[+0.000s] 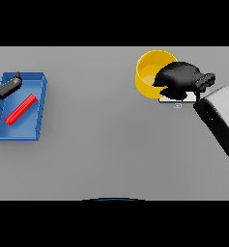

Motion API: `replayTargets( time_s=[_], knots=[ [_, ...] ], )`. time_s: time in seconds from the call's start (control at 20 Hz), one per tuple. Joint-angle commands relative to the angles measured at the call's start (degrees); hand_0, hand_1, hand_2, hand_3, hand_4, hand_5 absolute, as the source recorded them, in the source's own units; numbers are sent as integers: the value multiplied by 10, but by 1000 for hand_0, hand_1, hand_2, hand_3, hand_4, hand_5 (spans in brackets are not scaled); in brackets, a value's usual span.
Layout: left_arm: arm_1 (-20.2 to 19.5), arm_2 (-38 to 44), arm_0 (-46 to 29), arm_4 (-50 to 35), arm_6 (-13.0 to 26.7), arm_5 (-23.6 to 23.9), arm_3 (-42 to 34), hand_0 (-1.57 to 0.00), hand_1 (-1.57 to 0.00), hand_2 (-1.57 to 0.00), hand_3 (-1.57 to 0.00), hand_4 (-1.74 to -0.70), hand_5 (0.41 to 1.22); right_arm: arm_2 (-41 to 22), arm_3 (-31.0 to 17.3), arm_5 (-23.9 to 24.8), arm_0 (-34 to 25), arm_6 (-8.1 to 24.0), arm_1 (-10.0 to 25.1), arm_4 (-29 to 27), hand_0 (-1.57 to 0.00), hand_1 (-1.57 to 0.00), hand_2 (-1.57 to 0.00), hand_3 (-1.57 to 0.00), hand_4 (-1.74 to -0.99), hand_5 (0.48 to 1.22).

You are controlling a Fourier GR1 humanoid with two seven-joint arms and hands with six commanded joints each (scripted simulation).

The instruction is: Pick up the red beaker and tilt it to pour out 1 green nut into yellow bowl. Pick up the yellow bowl and place it on the metallic measuring scale.

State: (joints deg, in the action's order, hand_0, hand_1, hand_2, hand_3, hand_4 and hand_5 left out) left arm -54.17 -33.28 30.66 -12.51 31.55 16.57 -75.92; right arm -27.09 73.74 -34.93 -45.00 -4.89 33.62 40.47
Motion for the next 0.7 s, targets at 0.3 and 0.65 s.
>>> replayTargets(
  time_s=[0.3,0.65],
  knots=[
    [-6,-4,-4,-2,32,11,-27,1,1,1,1,-833,769,29,-114,56,-9,-13,8,3,-1571,-1571,-1571,-1181,-1720,1221],
    [-7,-8,2,-7,34,7,-14,1,1,1,1,-818,756,35,-262,119,-39,-41,-3,26,-1571,-1571,-1571,-1308,-1723,1221]
  ],
)
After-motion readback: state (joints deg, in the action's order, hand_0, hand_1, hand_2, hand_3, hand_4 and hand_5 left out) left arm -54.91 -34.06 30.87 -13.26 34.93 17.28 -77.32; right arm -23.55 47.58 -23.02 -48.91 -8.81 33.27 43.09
